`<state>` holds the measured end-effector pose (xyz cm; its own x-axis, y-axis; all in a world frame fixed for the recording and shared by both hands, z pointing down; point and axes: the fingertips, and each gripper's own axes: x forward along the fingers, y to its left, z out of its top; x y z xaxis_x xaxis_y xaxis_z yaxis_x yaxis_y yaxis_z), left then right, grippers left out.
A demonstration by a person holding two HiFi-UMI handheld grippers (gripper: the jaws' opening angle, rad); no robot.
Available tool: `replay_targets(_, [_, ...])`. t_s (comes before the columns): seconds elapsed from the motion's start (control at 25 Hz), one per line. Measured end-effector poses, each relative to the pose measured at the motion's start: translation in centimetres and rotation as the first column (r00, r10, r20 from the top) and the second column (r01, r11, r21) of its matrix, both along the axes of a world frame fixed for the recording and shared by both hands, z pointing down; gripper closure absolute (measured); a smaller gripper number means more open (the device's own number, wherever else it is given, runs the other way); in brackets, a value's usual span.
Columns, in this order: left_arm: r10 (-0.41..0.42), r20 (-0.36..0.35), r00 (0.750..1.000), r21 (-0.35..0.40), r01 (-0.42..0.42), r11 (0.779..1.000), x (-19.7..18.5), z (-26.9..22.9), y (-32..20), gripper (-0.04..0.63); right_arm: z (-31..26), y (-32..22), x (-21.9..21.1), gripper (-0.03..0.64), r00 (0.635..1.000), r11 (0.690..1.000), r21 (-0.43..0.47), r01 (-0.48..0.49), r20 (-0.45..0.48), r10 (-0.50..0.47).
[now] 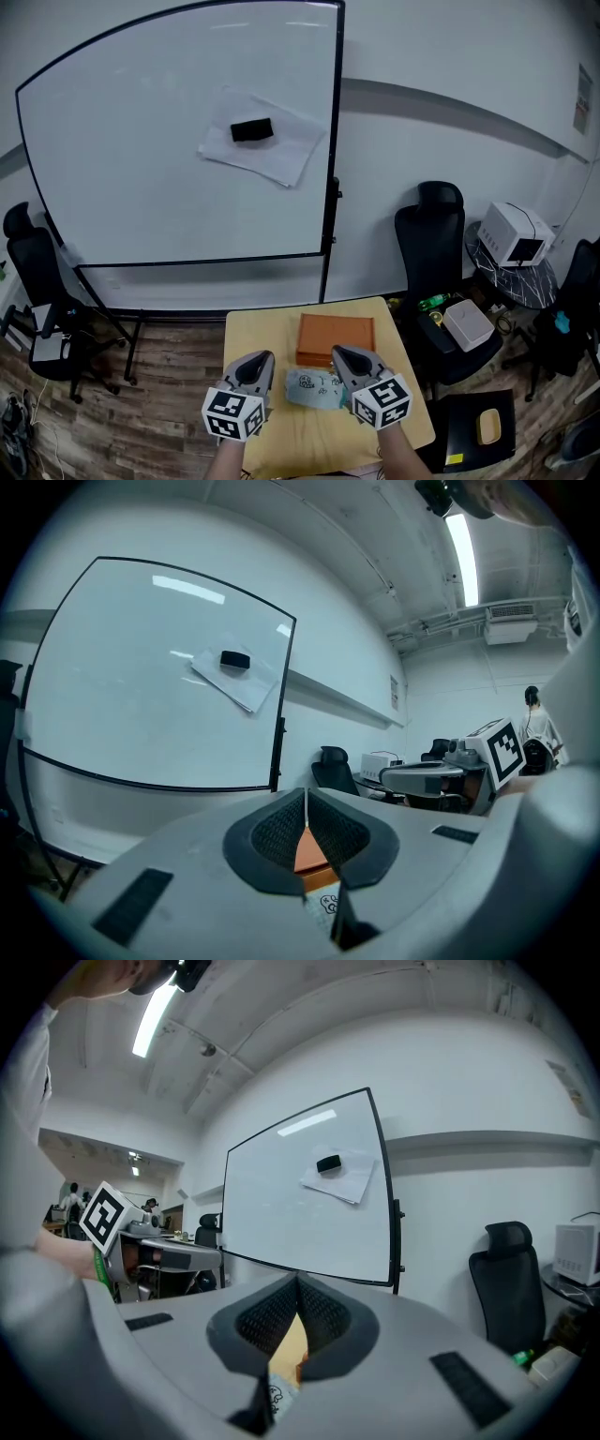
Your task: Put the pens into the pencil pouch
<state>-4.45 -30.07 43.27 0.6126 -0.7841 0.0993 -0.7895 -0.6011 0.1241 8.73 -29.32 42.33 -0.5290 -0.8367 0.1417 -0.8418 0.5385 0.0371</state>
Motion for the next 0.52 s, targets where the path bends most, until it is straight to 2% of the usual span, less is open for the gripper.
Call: replay_targets(0.52, [-0.022, 0.018, 1.0, 0.002, 0.022, 1.0, -0.51, 0.14, -0.05, 0.575, -0.06, -0.13, 0.18, 0.615, 1.0, 1.0, 0.005, -0.008, 0.012, 0.008])
